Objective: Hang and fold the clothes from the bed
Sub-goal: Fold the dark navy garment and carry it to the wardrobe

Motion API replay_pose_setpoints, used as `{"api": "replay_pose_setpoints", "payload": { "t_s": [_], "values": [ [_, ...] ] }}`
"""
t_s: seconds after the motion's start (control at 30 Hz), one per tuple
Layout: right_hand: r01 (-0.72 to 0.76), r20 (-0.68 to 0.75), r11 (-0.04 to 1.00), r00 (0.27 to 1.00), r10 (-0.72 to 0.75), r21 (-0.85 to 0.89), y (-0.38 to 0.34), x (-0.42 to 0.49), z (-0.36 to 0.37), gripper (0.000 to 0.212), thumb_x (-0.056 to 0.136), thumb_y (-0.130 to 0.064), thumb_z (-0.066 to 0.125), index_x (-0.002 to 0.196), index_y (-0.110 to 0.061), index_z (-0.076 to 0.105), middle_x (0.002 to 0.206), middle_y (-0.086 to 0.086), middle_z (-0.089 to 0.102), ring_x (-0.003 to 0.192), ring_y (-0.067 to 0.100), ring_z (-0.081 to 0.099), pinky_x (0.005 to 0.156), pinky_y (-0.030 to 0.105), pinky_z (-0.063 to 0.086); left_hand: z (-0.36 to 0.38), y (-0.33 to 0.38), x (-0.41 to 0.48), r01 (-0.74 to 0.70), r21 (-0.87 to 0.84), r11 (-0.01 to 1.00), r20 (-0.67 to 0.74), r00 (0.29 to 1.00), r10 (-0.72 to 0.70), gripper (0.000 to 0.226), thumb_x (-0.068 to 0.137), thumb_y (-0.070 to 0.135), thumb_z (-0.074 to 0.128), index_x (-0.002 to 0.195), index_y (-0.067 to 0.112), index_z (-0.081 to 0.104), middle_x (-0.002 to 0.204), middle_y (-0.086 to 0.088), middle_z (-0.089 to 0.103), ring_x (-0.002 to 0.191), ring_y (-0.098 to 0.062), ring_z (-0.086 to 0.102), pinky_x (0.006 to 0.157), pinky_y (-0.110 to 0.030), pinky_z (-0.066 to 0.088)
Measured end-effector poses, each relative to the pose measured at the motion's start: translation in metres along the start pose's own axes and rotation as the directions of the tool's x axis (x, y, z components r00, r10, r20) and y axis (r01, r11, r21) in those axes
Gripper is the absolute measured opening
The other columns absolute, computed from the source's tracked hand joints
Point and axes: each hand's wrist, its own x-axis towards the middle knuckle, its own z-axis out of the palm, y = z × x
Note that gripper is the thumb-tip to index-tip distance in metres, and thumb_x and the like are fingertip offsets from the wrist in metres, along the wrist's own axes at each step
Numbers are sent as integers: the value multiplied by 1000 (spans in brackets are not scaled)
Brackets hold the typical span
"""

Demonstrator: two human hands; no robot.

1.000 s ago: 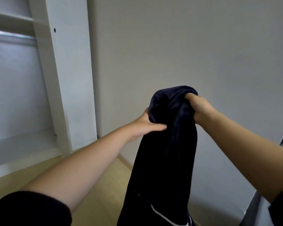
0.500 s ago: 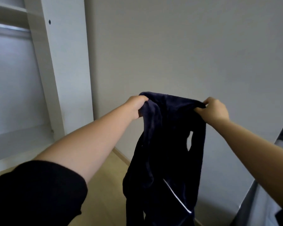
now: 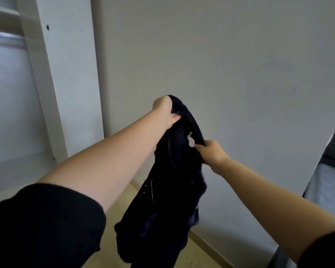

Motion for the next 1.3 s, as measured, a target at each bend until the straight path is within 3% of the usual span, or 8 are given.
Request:
{"api": "replay_pose_setpoints", "payload": {
  "t_s": [0.13,0.2,0.33,0.63,0.77,0.93,1.13,1.3],
  "values": [
    [166,-186,985,971,-152,57,-31,10,-19,17,92,-14,55,88,-10,71,69,-2,64,66,13,59,63,26,48,-34,-3,19,-217,796,565,-17,925,379,45,87,33,55,125,8,50,126,-12,56,106,-27,56,86,-36,47],
    [233,-158,972,960,-232,-9,-50,11,-22,18,91,-16,56,80,-13,70,67,-3,64,62,10,57,61,25,47,-44,-11,19,-448,803,393,263,858,441,73,81,39,69,140,16,34,140,-7,43,128,-23,42,105,-36,36],
    [266,-57,941,957,-284,-210,-64,9,-23,25,90,-22,58,83,1,65,64,2,54,60,13,48,56,25,38,-45,-38,12,-496,760,419,567,822,-57,83,80,22,75,147,23,26,125,-3,57,115,-14,55,91,-21,38],
    [249,138,949,965,-225,-195,-59,-5,-56,17,84,-18,69,70,-9,65,63,1,61,56,11,54,56,20,42,-28,-86,18,-477,811,339,464,877,126,17,74,16,72,71,18,56,70,3,58,73,-19,57,58,-25,39],
    [156,66,496,979,-195,-854,-32,-3,-85,5,81,-8,64,85,-10,63,84,9,64,79,26,61,61,24,40,-35,-82,26,-458,867,-195,497,777,387,21,79,29,73,80,15,57,74,2,56,73,-21,52,54,-27,31],
    [-62,-109,185,959,-262,-981,10,-5,-109,11,85,-3,47,91,-13,46,98,14,61,91,34,60,63,34,39,-44,-77,38,-244,845,-476,446,812,376,2,87,15,61,87,16,63,100,-7,65,93,-30,62,66,-28,38],
    [-329,-350,236,935,-51,-914,4,4,-139,11,90,-8,48,79,-6,51,69,7,49,64,24,50,65,33,45,-48,-63,39,-103,844,-526,245,947,209,23,93,26,47,109,19,63,114,-4,63,100,-27,60,71,-28,38],
    [-397,-466,715,878,112,-575,17,10,-147,25,89,-4,42,64,1,45,55,14,54,52,25,53,52,28,43,-52,-51,43,-43,998,-53,47,996,78,23,93,24,45,83,5,54,62,-12,55,45,-21,50,41,-19,39]
  ]
}}
